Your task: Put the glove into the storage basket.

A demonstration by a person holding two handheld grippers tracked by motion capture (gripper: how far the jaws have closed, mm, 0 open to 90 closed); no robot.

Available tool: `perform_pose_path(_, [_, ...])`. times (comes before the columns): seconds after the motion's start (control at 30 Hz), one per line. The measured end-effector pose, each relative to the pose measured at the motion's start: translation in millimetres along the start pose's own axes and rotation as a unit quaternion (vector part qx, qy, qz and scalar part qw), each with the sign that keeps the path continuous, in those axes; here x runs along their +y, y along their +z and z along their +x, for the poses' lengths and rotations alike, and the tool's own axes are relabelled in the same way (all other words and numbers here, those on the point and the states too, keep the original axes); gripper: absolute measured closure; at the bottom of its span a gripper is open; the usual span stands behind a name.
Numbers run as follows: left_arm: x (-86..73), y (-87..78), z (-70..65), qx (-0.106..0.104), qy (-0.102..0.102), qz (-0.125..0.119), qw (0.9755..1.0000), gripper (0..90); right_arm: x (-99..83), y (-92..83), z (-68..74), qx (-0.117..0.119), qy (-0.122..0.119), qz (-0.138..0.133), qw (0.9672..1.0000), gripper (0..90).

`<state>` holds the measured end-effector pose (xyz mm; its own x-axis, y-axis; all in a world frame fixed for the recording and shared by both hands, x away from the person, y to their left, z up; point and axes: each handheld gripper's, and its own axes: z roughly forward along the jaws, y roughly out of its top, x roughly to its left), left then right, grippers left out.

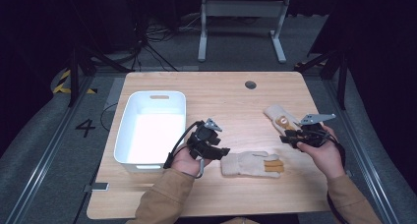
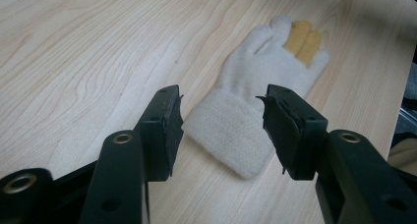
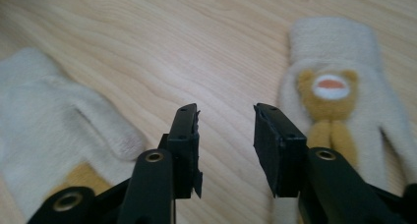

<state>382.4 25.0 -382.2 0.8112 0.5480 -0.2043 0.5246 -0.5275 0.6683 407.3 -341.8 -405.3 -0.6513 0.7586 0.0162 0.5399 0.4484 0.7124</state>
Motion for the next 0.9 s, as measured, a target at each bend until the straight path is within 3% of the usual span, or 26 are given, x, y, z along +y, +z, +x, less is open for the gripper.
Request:
perform_pose_path(0.23, [-6.8,-5.0,1.1,0.008,-0.007,0.001,0.9999,48.7,0.8,2.3,-18.9,-0.019,0.015,-0.018,0.9996,50.5])
perform_pose_path(0.37, [-12.6,-5.0,0.3,0.008,-0.013,0.003,0.9999,48.2,-3.6,12.7,-35.5,-0.014,0.023,-0.027,0.9993,44.7])
perform_pose_path(0.7, [-21.7,-10.0,1.4,0.016,-0.020,0.004,0.9997,47.3,-9.1,33.5,-54.5,-0.048,0.033,-0.015,0.9982,40.6])
perform_pose_path(0.77, [-23.5,-10.9,2.4,0.016,-0.021,0.006,0.9996,47.3,-9.7,38.0,-57.2,-0.056,0.032,-0.008,0.9979,38.9])
perform_pose_path(0.8, [-24.9,-11.2,2.7,0.018,-0.024,0.007,0.9995,47.3,-10.3,42.4,-59.0,-0.073,0.032,0.005,0.9968,38.5])
perform_pose_path(0.9, [-26.7,-11.5,2.9,0.020,-0.027,0.008,0.9994,47.2,-11.2,47.3,-61.5,-0.078,0.039,0.011,0.9961,38.3])
